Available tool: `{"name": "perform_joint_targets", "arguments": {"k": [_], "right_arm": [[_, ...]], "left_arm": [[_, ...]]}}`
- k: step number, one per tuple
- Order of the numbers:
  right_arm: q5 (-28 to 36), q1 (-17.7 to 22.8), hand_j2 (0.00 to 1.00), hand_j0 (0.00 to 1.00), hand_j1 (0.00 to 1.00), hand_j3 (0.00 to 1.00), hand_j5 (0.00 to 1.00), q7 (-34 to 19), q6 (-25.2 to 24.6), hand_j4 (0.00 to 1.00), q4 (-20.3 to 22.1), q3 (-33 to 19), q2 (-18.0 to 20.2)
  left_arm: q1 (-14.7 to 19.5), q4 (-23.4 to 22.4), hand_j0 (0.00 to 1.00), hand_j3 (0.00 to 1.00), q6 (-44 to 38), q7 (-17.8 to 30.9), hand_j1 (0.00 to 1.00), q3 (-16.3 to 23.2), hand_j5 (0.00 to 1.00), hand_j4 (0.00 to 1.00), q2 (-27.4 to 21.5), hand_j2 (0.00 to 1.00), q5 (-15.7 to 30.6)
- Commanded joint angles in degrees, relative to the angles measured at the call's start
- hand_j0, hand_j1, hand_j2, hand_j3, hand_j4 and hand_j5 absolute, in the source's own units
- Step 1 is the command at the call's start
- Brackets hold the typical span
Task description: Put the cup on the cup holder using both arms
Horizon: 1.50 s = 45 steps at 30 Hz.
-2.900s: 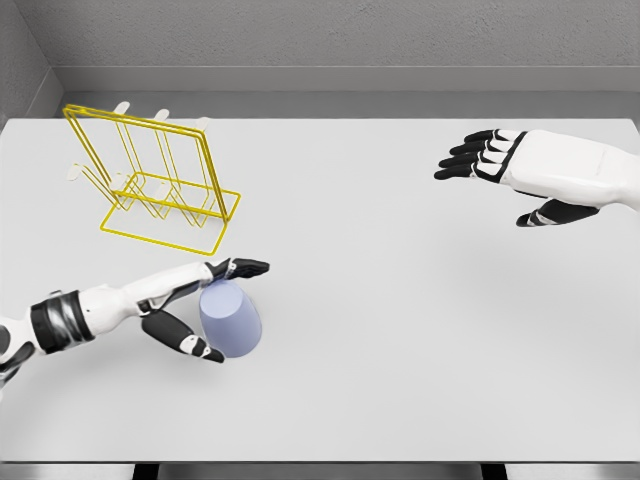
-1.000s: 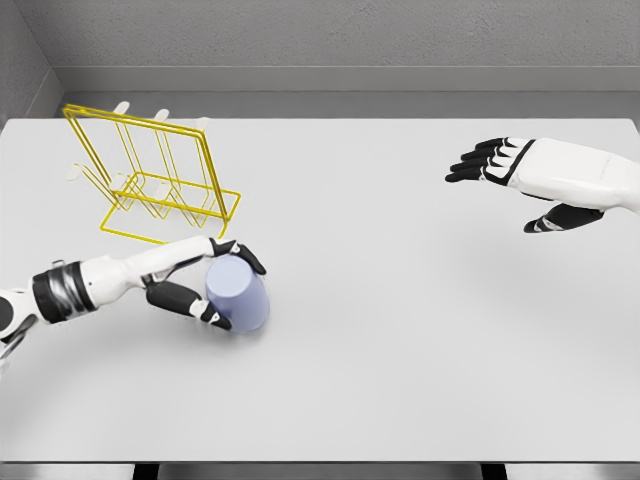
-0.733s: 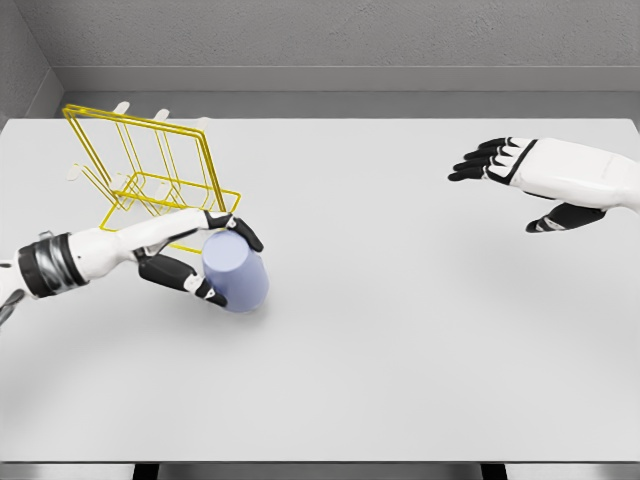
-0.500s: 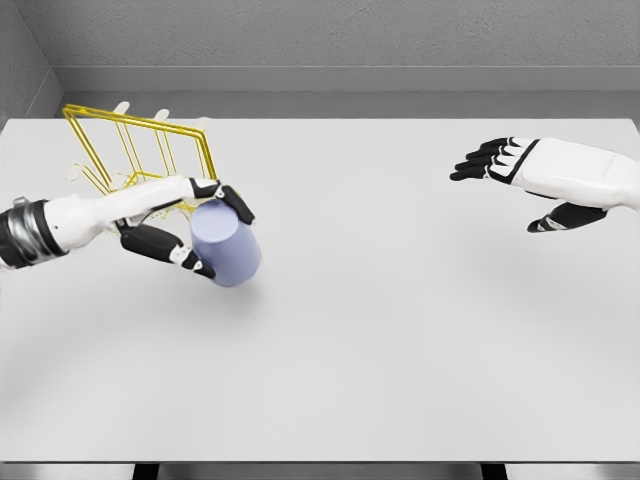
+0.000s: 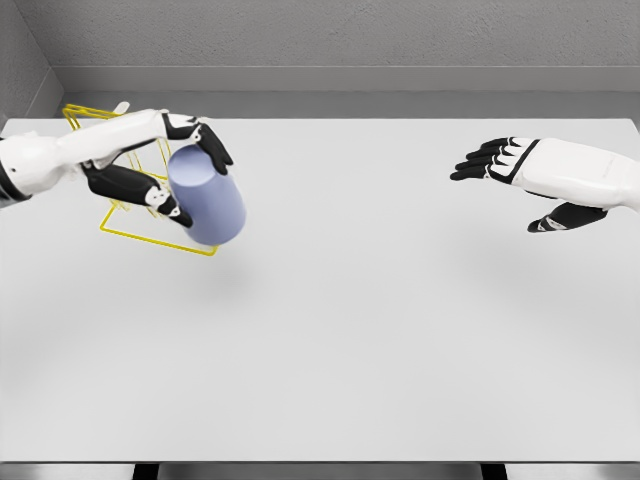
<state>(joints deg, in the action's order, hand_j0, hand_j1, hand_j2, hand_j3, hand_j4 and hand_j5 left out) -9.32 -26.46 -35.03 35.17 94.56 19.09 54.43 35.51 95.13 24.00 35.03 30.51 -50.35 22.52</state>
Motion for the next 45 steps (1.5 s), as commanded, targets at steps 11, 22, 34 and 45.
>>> {"name": "perform_joint_targets", "arguments": {"k": [11, 22, 34, 45], "right_arm": [[0.36, 0.00, 1.00, 1.00, 1.00, 1.00, 1.00, 0.03, -0.17, 1.00, 0.01, -0.01, 0.06], [0.36, 0.00, 1.00, 1.00, 1.00, 1.00, 1.00, 0.03, -0.17, 1.00, 0.01, -0.01, 0.06], [0.36, 0.00, 1.00, 1.00, 1.00, 1.00, 1.00, 0.03, -0.17, 1.00, 0.01, 0.07, 0.06], [0.36, 0.00, 1.00, 1.00, 1.00, 1.00, 1.00, 0.03, -0.17, 1.00, 0.01, 0.07, 0.06]], "left_arm": [[2.99, -9.00, 0.48, 0.48, 0.08, -0.03, 0.48, 0.34, 0.48, 0.48, -0.62, 0.48, -0.37], [4.13, -13.92, 0.48, 0.48, 0.17, -0.03, 0.48, 0.78, 0.48, 0.48, 0.52, 0.48, -4.23], [4.13, -14.54, 1.00, 1.00, -2.55, -0.03, 1.00, 0.78, 1.00, 1.00, 1.14, 1.00, -5.11], [0.79, -10.50, 1.00, 1.00, 8.08, -0.03, 1.00, 0.08, 1.00, 1.00, -7.92, 1.00, 0.95]]}}
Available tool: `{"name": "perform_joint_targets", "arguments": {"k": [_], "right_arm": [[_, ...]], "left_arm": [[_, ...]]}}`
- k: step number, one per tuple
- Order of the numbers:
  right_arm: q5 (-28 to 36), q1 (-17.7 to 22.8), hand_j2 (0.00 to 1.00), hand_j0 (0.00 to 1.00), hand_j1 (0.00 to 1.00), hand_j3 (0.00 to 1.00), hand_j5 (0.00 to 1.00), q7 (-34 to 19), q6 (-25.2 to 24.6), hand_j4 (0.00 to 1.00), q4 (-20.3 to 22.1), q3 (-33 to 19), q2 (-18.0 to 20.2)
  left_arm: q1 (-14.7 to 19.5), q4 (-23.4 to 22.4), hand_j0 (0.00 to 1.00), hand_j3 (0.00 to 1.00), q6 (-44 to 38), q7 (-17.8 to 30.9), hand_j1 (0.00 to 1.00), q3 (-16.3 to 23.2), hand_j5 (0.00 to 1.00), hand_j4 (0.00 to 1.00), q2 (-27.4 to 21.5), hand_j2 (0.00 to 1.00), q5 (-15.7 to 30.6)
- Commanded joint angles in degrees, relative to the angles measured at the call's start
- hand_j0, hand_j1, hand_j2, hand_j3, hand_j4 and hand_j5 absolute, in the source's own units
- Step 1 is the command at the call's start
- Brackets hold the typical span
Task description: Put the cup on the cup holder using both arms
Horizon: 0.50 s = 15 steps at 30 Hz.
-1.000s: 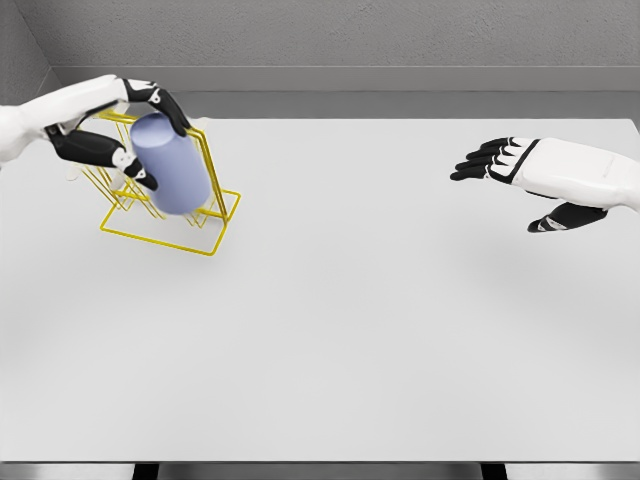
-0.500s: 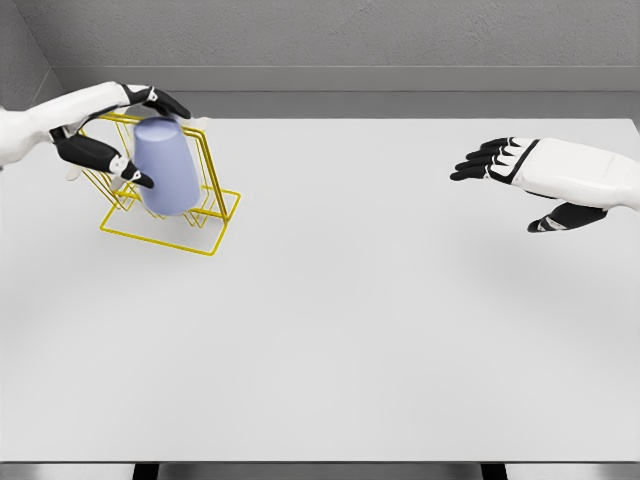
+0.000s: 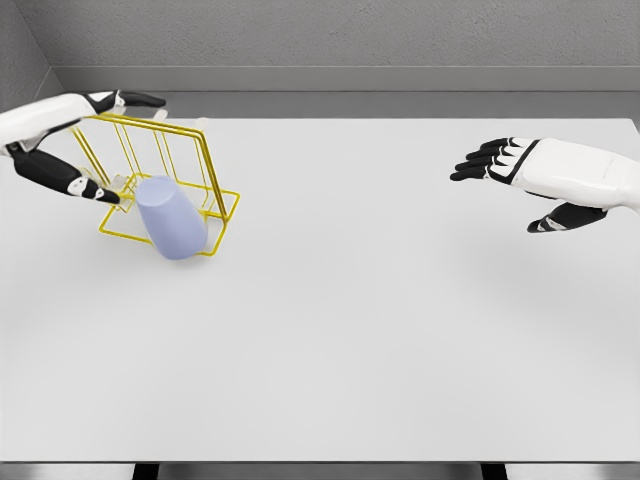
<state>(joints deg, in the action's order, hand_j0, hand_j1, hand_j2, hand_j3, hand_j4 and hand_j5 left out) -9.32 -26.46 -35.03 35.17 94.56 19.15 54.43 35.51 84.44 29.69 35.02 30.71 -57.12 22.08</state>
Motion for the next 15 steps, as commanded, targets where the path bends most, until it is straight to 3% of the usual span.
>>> {"name": "perform_joint_targets", "arguments": {"k": [1, 4, 7, 9, 11, 15], "right_arm": [[0.36, 0.00, 1.00, 1.00, 1.00, 1.00, 1.00, 0.03, -0.17, 1.00, 0.01, 0.01, 0.06], [0.36, 0.00, 1.00, 1.00, 1.00, 1.00, 1.00, 0.03, -0.17, 1.00, 0.01, -0.08, 0.06], [0.36, 0.00, 1.00, 1.00, 1.00, 1.00, 1.00, 0.03, -0.17, 1.00, 0.01, -0.08, 0.06], [0.36, 0.00, 1.00, 1.00, 1.00, 1.00, 1.00, 0.03, -0.17, 1.00, 0.01, 0.01, 0.06], [0.36, 0.00, 1.00, 1.00, 1.00, 1.00, 1.00, 0.03, -0.17, 1.00, 0.01, -0.08, 0.06], [0.36, 0.00, 1.00, 1.00, 1.00, 1.00, 1.00, 0.03, -0.17, 1.00, 0.01, 0.01, 0.06]], "left_arm": [[-0.18, 0.11, 1.00, 1.00, 3.62, -0.02, 1.00, -0.47, 1.00, 1.00, -1.85, 1.00, 2.70], [-7.12, -0.07, 1.00, 1.00, 5.31, -0.02, 1.00, -4.52, 1.00, 1.00, -4.93, 1.00, 5.60], [-11.16, -0.86, 1.00, 1.00, 5.31, -0.02, 1.00, -5.13, 1.00, 1.00, -7.13, 1.00, 6.31], [-13.18, -3.23, 1.00, 1.00, 5.31, -0.02, 1.00, -5.22, 1.00, 1.00, -7.48, 1.00, 6.75], [-15.56, -5.43, 1.00, 1.00, 5.31, -0.02, 1.00, -5.22, 1.00, 1.00, -8.10, 1.00, 10.70], [-17.93, -5.87, 1.00, 1.00, 5.31, -0.02, 1.00, -5.13, 1.00, 1.00, -8.10, 1.00, 11.06]]}}
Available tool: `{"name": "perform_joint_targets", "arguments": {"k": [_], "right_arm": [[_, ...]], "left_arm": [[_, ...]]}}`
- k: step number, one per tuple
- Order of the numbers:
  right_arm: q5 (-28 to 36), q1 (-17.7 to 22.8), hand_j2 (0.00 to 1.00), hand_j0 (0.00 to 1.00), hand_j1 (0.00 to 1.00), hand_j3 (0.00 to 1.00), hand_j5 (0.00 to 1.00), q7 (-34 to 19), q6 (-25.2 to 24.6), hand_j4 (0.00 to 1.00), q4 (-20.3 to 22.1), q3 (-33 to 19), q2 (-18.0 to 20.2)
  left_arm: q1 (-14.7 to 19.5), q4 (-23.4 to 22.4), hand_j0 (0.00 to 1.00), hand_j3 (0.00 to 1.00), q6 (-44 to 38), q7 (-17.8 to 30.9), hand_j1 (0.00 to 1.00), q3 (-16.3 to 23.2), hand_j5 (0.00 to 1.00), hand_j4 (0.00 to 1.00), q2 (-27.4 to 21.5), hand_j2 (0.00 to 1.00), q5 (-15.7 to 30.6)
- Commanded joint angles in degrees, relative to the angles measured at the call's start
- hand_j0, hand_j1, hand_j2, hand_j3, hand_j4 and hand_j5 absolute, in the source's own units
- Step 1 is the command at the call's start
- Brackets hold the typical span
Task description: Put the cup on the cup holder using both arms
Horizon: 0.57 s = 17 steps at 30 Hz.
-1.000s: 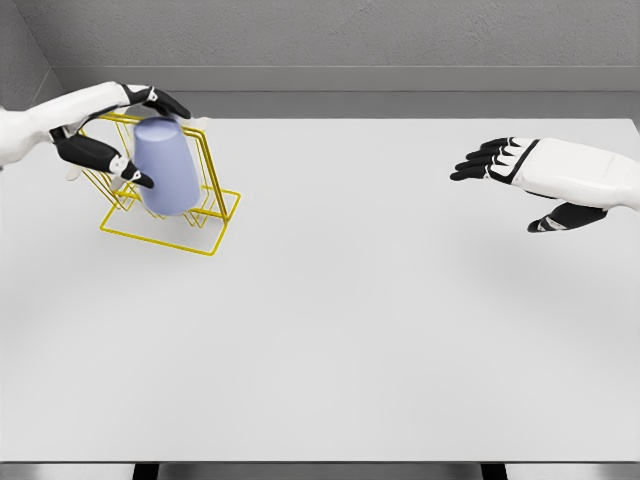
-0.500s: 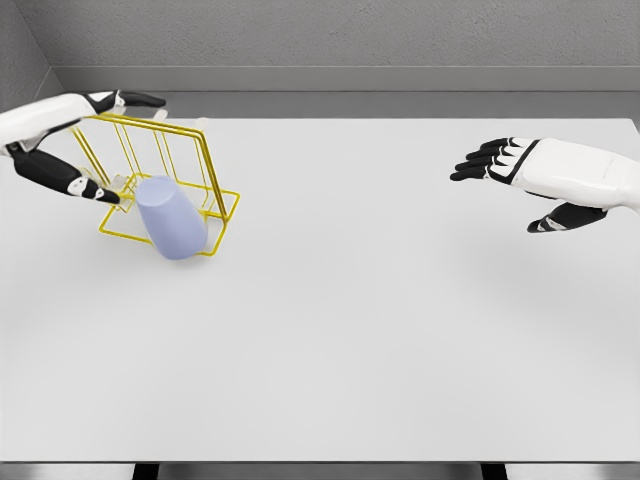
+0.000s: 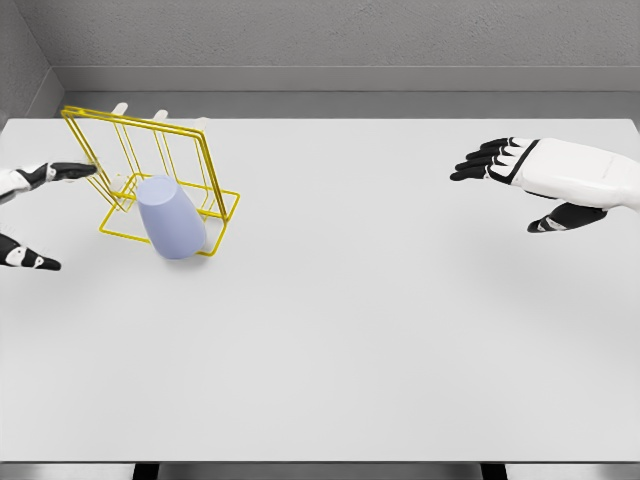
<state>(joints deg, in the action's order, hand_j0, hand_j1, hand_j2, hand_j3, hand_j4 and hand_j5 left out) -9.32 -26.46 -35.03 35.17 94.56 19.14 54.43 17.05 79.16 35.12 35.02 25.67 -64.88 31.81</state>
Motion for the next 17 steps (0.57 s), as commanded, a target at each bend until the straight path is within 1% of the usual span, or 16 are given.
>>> {"name": "perform_joint_targets", "arguments": {"k": [1, 2, 6, 17], "right_arm": [[0.35, 0.00, 1.00, 1.00, 1.00, 1.00, 1.00, 0.03, -0.17, 1.00, 0.01, 0.02, 0.06], [0.35, 0.00, 1.00, 1.00, 1.00, 1.00, 1.00, 0.03, -0.17, 1.00, 0.01, -0.07, 0.06], [0.35, 0.00, 1.00, 1.00, 1.00, 1.00, 1.00, 0.03, -0.17, 1.00, -0.16, 0.02, 0.06], [0.35, 0.00, 1.00, 1.00, 1.00, 1.00, 1.00, 0.03, -0.17, 1.00, -0.25, 0.02, 0.06]], "left_arm": [[-0.09, -0.24, 1.00, 1.00, -0.12, -0.02, 1.00, -0.09, 1.00, 1.00, -0.34, 1.00, 1.23], [-0.97, 0.20, 1.00, 1.00, -0.12, -0.02, 1.00, -0.18, 1.00, 1.00, -0.34, 1.00, 1.15], [-3.69, 4.60, 1.00, 1.00, -0.12, -0.02, 1.00, -0.18, 1.00, 1.00, -0.25, 1.00, 0.53], [-3.78, 4.77, 1.00, 1.00, -0.12, -0.02, 1.00, -0.09, 1.00, 1.00, -0.16, 1.00, 0.62]]}}
